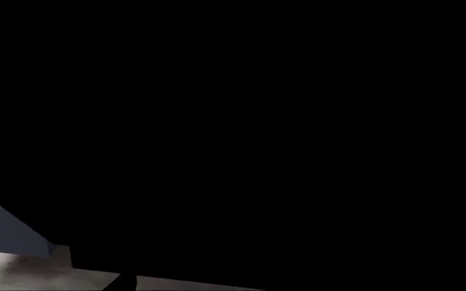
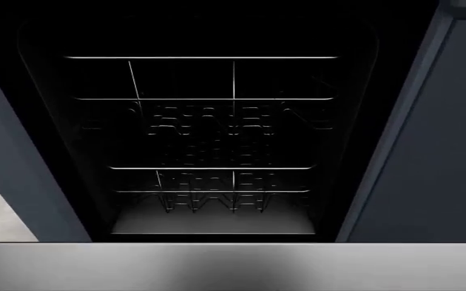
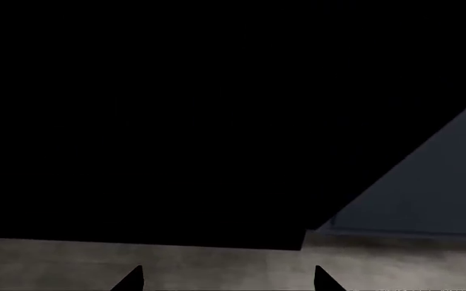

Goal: Close the dishwasher door

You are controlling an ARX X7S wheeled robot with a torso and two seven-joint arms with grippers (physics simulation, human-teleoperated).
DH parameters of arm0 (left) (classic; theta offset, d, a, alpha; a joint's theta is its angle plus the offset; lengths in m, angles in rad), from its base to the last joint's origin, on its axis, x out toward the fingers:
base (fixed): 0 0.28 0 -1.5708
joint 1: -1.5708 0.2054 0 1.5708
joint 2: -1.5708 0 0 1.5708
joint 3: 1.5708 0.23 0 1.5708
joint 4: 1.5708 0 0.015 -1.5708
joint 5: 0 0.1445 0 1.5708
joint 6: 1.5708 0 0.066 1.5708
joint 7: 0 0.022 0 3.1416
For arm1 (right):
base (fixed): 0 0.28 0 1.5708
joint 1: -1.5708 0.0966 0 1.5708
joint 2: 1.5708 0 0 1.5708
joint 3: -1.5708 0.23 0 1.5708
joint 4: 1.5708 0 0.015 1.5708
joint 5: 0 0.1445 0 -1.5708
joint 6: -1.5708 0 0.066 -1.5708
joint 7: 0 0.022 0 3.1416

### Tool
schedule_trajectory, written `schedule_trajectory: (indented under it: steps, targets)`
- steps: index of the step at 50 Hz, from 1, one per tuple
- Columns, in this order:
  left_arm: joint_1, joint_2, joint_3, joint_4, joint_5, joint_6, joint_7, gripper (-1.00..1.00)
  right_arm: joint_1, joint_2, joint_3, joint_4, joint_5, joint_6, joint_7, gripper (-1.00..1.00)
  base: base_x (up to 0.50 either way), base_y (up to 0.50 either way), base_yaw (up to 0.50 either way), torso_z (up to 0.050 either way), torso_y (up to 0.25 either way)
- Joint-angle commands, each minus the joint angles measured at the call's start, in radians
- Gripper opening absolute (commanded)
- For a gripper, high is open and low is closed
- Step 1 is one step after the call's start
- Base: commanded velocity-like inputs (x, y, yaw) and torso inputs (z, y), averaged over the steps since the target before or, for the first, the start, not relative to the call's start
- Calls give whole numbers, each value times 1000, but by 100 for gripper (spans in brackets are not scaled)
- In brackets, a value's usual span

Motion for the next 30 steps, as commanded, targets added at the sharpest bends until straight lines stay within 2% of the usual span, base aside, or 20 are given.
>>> schedule_trajectory:
  steps: [1,15,30]
  targets:
    - [2,0,1,2,3,0,-3,100,-1,-1,10,1,0,0,-8,100,0,0,0,0,0]
    - [8,0,10,18,25,0,-34,100,-4,1,-15,0,-1,0,19,100,0,0,0,0,0]
    - [11,0,14,24,42,0,-55,100,2,-3,37,1,2,10,-19,100,0,0,0,0,0]
